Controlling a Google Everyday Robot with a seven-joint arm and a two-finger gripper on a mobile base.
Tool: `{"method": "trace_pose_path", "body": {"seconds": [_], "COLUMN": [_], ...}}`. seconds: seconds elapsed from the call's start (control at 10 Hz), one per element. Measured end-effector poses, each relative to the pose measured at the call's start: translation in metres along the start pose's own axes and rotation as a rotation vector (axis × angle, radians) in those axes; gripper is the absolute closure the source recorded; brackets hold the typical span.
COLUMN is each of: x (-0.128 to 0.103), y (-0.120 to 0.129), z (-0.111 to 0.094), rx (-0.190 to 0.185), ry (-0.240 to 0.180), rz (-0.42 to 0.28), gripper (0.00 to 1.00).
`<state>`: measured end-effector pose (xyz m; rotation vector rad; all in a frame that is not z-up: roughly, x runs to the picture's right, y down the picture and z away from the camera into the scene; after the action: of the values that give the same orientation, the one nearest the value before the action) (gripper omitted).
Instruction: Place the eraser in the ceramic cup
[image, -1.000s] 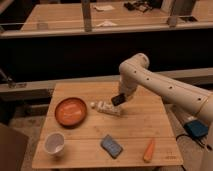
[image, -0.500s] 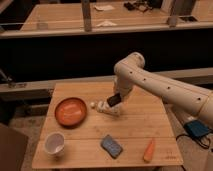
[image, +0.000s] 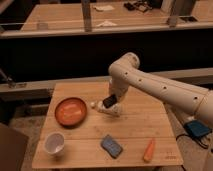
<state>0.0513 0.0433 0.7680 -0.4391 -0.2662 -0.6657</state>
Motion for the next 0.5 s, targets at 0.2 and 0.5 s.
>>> {"method": "trace_pose_path", "body": {"seconds": [0.2, 0.5], "x": [-0.018, -0.030], "y": [-0.007, -0.009], "z": [-0.001, -0.004], "rx": [0.002, 0.003], "ry": [-0.007, -0.011], "rz": [-0.029, -0.049], "gripper": [0.99, 0.99]}}
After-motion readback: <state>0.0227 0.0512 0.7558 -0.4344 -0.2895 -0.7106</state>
